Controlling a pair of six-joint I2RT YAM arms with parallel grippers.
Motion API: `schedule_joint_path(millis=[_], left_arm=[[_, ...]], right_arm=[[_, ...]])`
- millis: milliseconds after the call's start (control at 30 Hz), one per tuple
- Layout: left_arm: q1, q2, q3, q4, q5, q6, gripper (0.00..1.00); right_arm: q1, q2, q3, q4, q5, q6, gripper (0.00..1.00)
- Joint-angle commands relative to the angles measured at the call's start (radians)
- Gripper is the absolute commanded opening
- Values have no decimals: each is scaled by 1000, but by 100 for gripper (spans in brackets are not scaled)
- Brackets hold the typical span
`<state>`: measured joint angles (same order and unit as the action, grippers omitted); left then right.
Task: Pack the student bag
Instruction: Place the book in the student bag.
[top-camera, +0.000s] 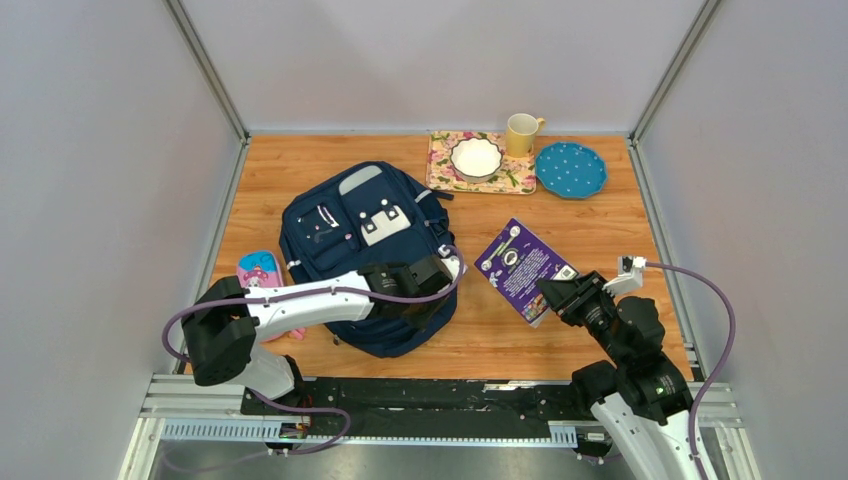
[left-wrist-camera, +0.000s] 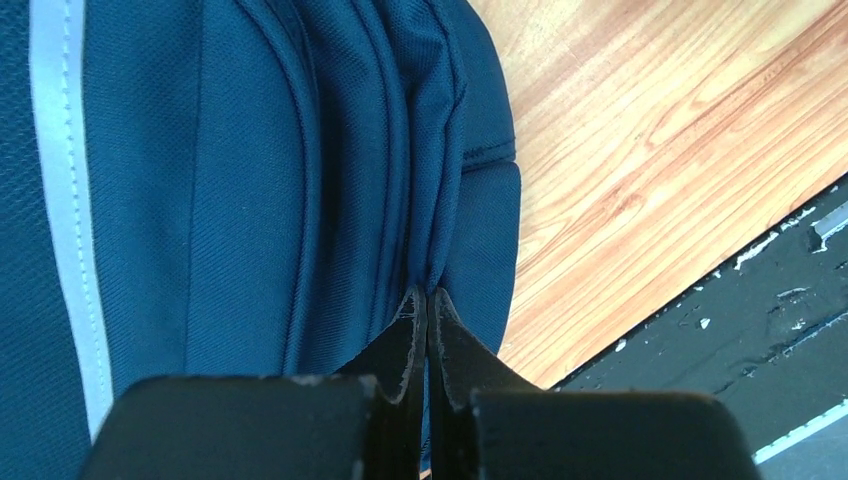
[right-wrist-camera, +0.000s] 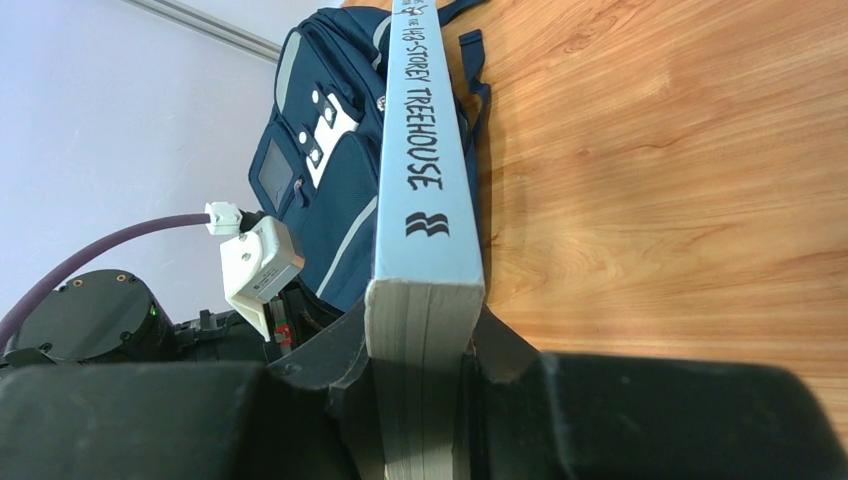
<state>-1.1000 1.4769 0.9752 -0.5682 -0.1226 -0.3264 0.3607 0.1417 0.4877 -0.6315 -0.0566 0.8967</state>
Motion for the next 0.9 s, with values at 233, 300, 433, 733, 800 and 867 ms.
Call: schedule_joint_path(millis=[233,300,433,733,800,867], left_arm=[[-8,-133,298,-79,-262,88,0],[-8,-168,325,-68,-328,111,0],[-8,-214,352,-48,-402,138,0],[-8,-288,310,-9,-376,116,0],[-8,-287,313,-2,-373,112,0],[-8,-285,316,2,-367,107,0]], right_arm=[[0,-16,-14,93,-75,74,0],[0,-28,-27,101,-118,125,0],[0,-39,-127,267,-282,315,0],[4,99,-210,587,-485,478,0],[26,163,-230,688,-480,524,0],[64,241,-222,716,-457,525,0]])
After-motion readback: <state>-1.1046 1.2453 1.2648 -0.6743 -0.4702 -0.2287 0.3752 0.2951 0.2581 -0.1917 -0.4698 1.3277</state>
